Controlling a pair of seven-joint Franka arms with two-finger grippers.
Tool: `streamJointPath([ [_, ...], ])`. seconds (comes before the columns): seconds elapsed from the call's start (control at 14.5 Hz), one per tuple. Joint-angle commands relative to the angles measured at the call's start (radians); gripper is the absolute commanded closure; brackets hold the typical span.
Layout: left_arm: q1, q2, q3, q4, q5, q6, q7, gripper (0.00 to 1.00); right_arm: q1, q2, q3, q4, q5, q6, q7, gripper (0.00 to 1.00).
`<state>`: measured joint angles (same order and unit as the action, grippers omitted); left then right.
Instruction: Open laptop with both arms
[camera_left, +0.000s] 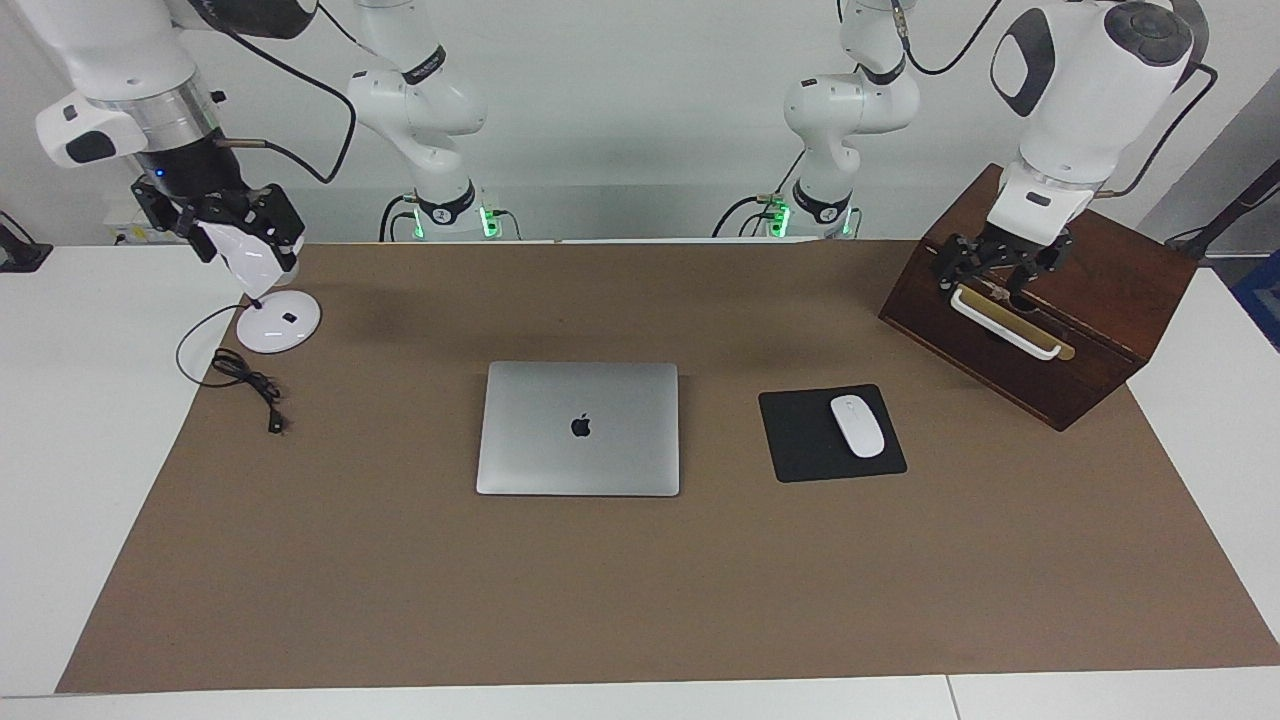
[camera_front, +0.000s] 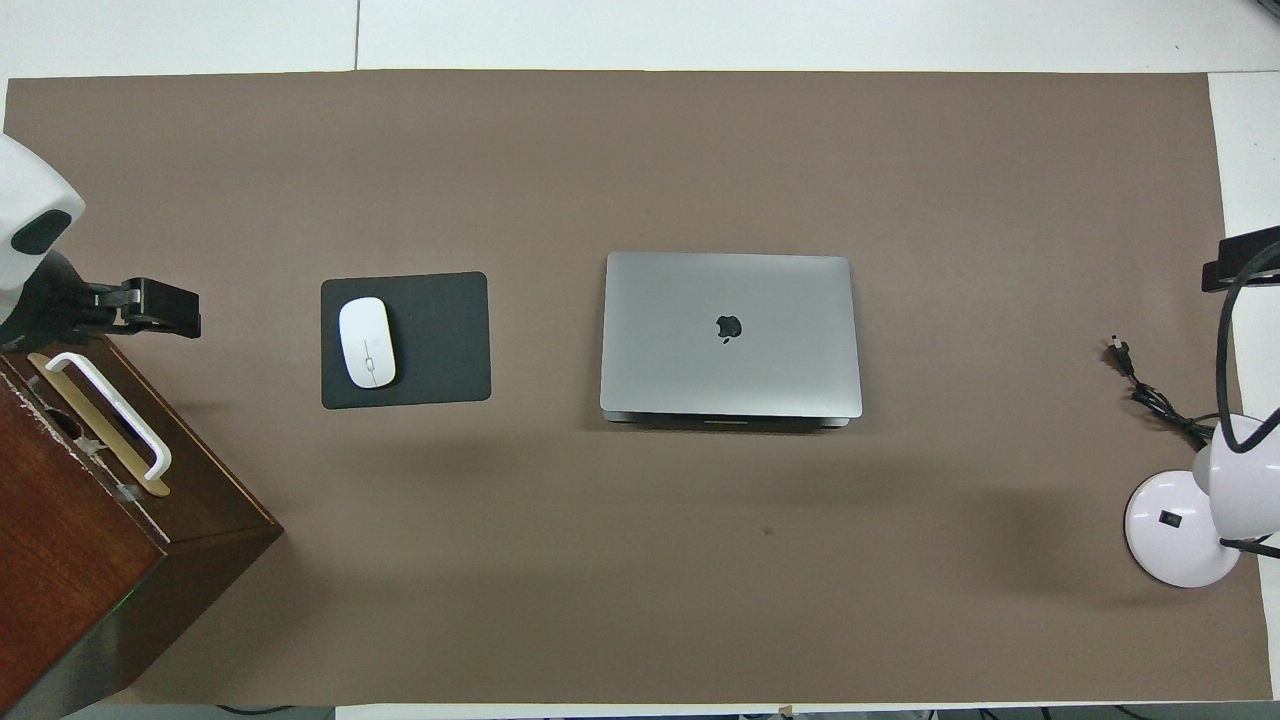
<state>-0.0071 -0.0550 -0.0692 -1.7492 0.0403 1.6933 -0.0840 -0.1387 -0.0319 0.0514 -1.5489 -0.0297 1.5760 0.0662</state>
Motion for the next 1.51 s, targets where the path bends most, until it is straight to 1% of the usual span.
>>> streamJointPath([
  [0.0, -0.004, -0.031, 0.005, -0.041, 0.001, 0.025, -0.010, 0.00, -0.004, -0.016, 0.001, -0.016, -0.001, 0.013, 0.018, 0.00],
  [0.83, -0.001, -0.032, 0.005, -0.039, 0.001, 0.002, -0.017, 0.00, -0.005, -0.017, -0.001, -0.020, -0.001, 0.013, 0.014, 0.00],
  [1.03, -0.008, -0.034, 0.003, -0.038, 0.001, -0.020, -0.078, 0.00, -0.005, -0.017, -0.001, -0.020, -0.001, 0.016, 0.015, 0.00],
  [1.24, -0.016, -0.034, -0.003, -0.039, 0.000, -0.038, -0.092, 0.00, -0.004, -0.017, -0.001, -0.020, -0.001, 0.016, 0.018, 0.00],
  [1.44, -0.013, -0.037, -0.001, -0.039, -0.055, -0.044, -0.152, 0.00, -0.004, -0.017, -0.001, -0.020, -0.001, 0.021, 0.018, 0.00],
])
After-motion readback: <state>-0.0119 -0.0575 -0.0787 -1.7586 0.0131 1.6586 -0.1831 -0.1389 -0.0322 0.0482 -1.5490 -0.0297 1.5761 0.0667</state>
